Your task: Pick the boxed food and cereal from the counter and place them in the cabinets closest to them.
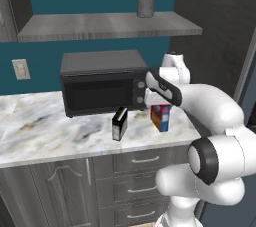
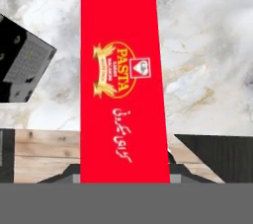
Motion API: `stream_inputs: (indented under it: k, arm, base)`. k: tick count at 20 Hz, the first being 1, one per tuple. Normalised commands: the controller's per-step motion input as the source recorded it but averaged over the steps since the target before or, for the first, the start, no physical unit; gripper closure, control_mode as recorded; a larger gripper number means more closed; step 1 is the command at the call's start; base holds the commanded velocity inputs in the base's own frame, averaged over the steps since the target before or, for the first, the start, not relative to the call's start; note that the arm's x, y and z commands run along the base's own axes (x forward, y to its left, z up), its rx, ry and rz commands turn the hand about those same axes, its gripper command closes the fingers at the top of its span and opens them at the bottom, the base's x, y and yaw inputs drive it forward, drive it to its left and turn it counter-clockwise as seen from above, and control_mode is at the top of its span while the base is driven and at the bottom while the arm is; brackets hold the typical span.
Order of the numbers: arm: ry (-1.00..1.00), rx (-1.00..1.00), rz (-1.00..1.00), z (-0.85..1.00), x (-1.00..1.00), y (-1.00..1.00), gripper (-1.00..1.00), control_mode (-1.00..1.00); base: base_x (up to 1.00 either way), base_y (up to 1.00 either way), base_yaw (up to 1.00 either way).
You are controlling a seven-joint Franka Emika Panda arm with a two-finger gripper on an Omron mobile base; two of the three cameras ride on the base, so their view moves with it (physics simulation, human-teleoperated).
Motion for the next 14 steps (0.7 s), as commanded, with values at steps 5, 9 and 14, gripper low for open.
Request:
stream_inputs:
  k: [5,9,14]
  arm:
    - [0.09,0.00,0.00,0.40,-0.62,0.00,1.00,-1.00]
    - [0.01,0.00,0.00,0.29,-0.77,0.00,1.00,-1.00]
    - [-0.01,0.00,0.00,0.29,-0.89,0.00,1.00,-1.00]
  base:
    - [0.00,0.00,0.00]
    - [0.00,0.00,0.00]
    - [0.00,0.00,0.00]
